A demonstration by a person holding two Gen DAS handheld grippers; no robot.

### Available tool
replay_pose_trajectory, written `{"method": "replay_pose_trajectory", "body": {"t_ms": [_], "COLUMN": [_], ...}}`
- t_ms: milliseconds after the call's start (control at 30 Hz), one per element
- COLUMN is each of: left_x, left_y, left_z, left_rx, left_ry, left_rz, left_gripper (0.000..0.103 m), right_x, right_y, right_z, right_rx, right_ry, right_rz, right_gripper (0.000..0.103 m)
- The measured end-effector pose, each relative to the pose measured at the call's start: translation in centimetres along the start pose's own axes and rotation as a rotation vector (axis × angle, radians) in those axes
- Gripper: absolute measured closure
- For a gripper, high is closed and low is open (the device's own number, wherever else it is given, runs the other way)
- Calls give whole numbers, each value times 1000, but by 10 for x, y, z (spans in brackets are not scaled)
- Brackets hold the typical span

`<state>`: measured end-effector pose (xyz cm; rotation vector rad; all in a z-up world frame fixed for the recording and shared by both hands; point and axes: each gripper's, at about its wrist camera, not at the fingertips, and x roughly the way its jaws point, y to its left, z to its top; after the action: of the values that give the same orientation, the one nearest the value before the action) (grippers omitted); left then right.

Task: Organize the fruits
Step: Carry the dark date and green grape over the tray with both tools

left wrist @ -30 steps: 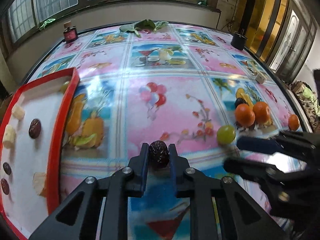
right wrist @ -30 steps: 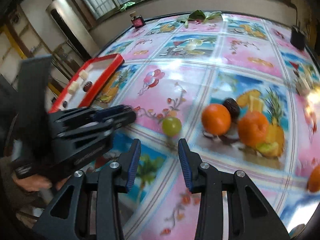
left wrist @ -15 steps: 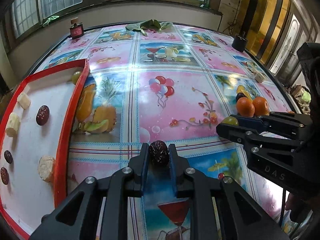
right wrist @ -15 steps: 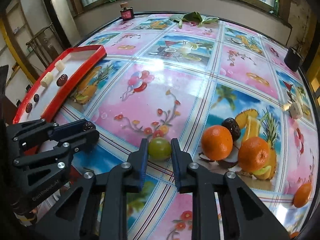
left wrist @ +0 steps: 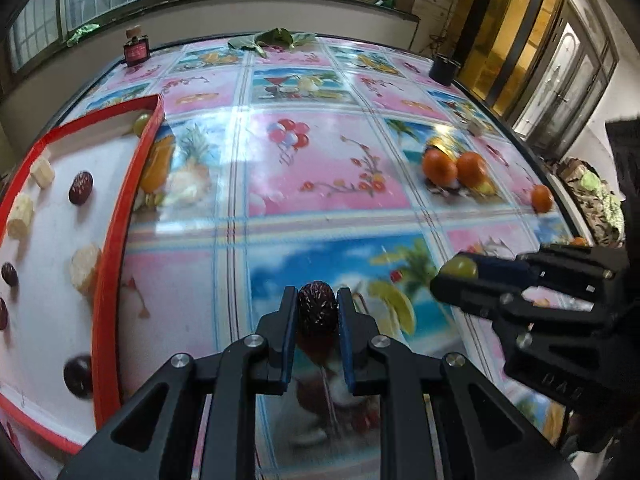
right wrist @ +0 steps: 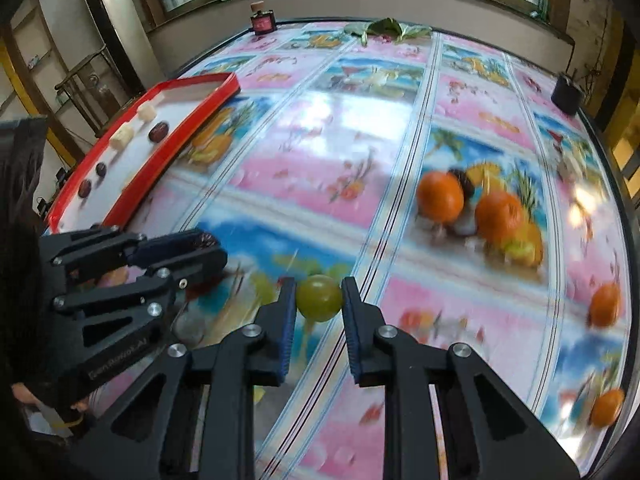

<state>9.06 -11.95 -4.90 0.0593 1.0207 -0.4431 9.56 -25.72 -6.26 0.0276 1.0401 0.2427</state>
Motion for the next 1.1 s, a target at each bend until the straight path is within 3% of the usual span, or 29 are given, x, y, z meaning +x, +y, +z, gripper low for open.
{"method": "replay_pose_trajectory", "body": {"t_ms": [300, 600, 833, 1100], "left_x": [-22, -44, -65, -85], "left_y": [-5, 7, 48, 118], "left_z": [-10, -9, -4, -8], "left_rx": [11, 3, -72, -189], "left_ry": [-15, -56, -98, -135], "left_rz": [-43, -40, 9, 133], "left_gripper": [85, 85, 85, 85], "right_x": [-6, -11, -13, -1], "right_y": [11, 36, 71, 131], "right_z": [-16, -2, 26, 68], "right_rx": [50, 24, -42, -157], "right_ry": [4, -17, -53, -76], "right_rz": [3, 22, 68, 148], "right_gripper": [79, 79, 79, 79]}}
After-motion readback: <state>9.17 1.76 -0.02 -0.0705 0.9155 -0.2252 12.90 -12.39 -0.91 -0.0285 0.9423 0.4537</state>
